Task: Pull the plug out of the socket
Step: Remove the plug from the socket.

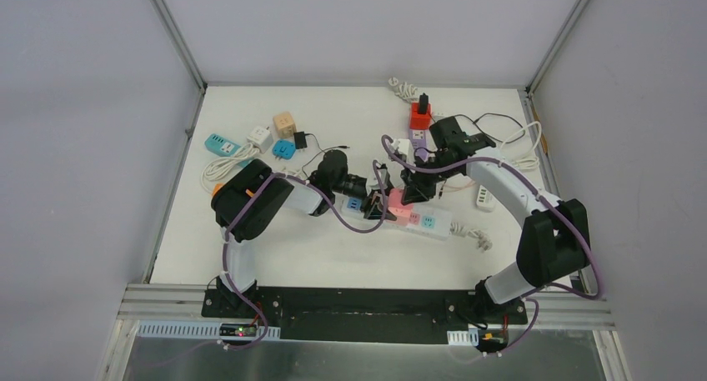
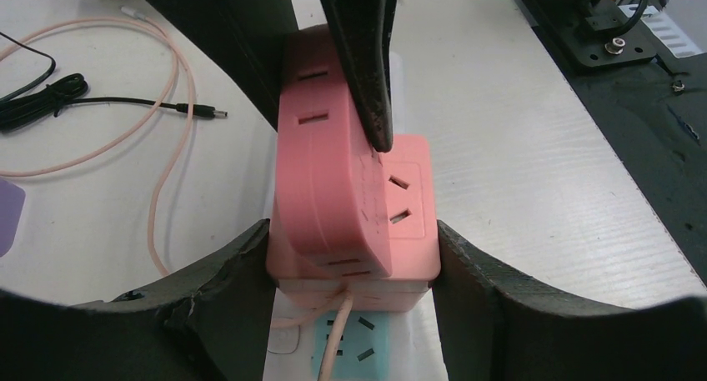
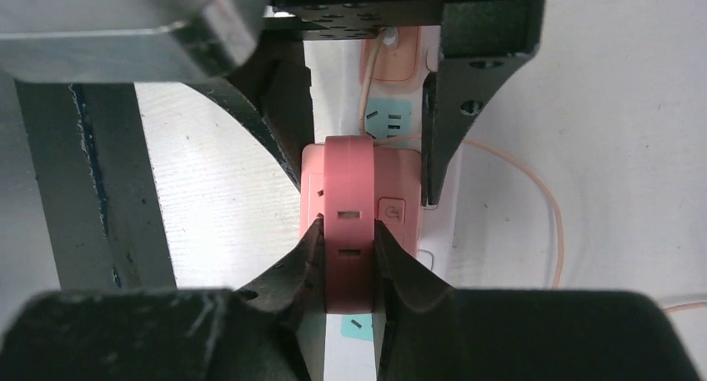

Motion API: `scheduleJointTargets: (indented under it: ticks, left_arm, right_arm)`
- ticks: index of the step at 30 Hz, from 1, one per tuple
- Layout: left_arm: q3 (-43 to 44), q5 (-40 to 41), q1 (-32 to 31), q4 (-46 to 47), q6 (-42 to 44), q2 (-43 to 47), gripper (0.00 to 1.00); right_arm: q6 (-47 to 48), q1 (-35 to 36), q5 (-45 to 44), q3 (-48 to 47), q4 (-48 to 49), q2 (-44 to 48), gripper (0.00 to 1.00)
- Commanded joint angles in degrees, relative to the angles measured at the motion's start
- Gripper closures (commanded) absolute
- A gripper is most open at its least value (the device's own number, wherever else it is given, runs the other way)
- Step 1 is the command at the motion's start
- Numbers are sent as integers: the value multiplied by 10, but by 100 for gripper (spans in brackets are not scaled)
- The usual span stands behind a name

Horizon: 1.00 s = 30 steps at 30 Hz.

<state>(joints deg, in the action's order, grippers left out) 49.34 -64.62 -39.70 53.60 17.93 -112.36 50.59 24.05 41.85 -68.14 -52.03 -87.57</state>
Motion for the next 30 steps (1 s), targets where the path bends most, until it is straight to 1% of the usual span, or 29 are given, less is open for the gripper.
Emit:
scheduleJointTargets:
  ticks: [1, 4, 8, 11, 13, 17, 19, 21, 24, 28, 30]
  left_arm:
    - [1, 16, -5, -27, 21, 3, 100]
    - [1, 18, -5, -27, 21, 4, 100]
    - [1, 20, -5, -28, 21, 3, 100]
    - [1, 20, -6, -32, 24, 4, 100]
    - [1, 23, -6, -39, 28, 5, 100]
    - [0, 22, -6, -45, 33, 7, 100]
    - [0, 22, -6, -45, 33, 8, 100]
    - [0, 21, -6, -44, 34, 9, 100]
    - [-1, 23, -6, -44, 33, 9, 100]
    - [0, 26, -5, -48, 36, 10, 100]
    - [0, 27, -6, -53, 39, 10, 100]
  right_arm:
    - [-28, -20, -11, 0, 18, -6, 100]
    - [10, -9, 30, 0, -14, -6, 100]
    - [70, 43, 80, -10, -70, -18, 100]
    - [64, 61, 84, -26, -82, -34, 100]
    - [26, 50, 65, -34, -61, -39, 100]
    - [-46, -12, 20, -12, 14, -17, 100]
    - [-61, -35, 5, -6, 28, -9, 100]
    - [-58, -39, 8, 0, 30, 0, 100]
    - [-37, -17, 29, 8, 22, 6, 100]
    - [40, 35, 77, -9, -51, -7, 100]
    - [49, 48, 91, -16, -63, -12, 100]
